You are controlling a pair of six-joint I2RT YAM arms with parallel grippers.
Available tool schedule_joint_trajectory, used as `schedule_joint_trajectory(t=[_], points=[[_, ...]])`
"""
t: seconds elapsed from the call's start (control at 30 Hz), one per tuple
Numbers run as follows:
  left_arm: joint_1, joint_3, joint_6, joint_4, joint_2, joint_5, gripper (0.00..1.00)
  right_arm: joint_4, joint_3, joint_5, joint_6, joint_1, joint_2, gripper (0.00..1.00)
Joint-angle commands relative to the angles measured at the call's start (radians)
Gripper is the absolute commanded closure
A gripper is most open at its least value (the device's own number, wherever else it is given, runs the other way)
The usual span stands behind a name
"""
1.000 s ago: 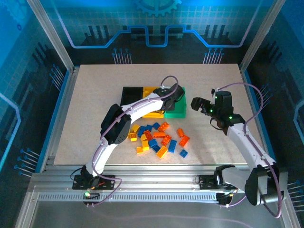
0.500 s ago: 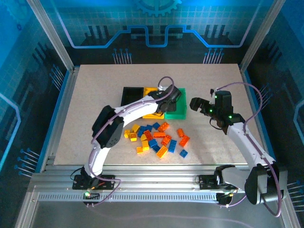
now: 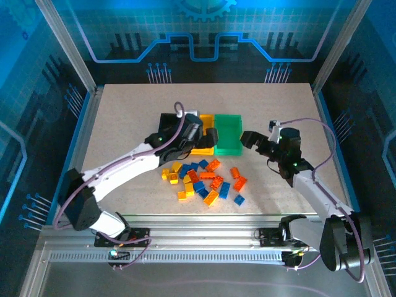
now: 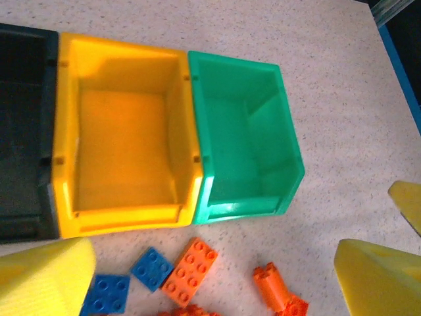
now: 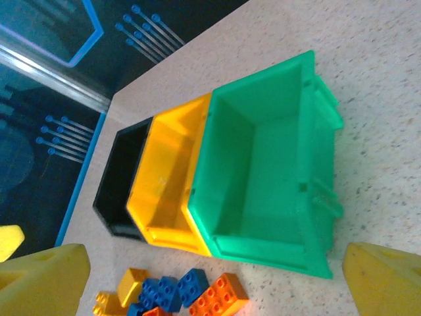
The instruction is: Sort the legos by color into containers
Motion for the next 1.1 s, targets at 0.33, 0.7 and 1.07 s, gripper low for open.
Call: schedule_joint_trajectory(t=[0.33,0.7,1.07], points=[[0.024,-0.343,-0.052,-0.054,-0.362,-0.061,0.01,-0.711,0.273,0.257,-0.323,0.276,0.257,0.14],[0.129,-0.463,-0.083,-0.086,-0.473,0.019,0.01,-0.794,0.4,0.461,-0.307,0.425,0.512,0.43],[0.172,-0.485,-0.074,-0.094,-0.491,0.042,0.01,-0.774,0.425,0.456,-0.282,0.428,0.623,0.47]])
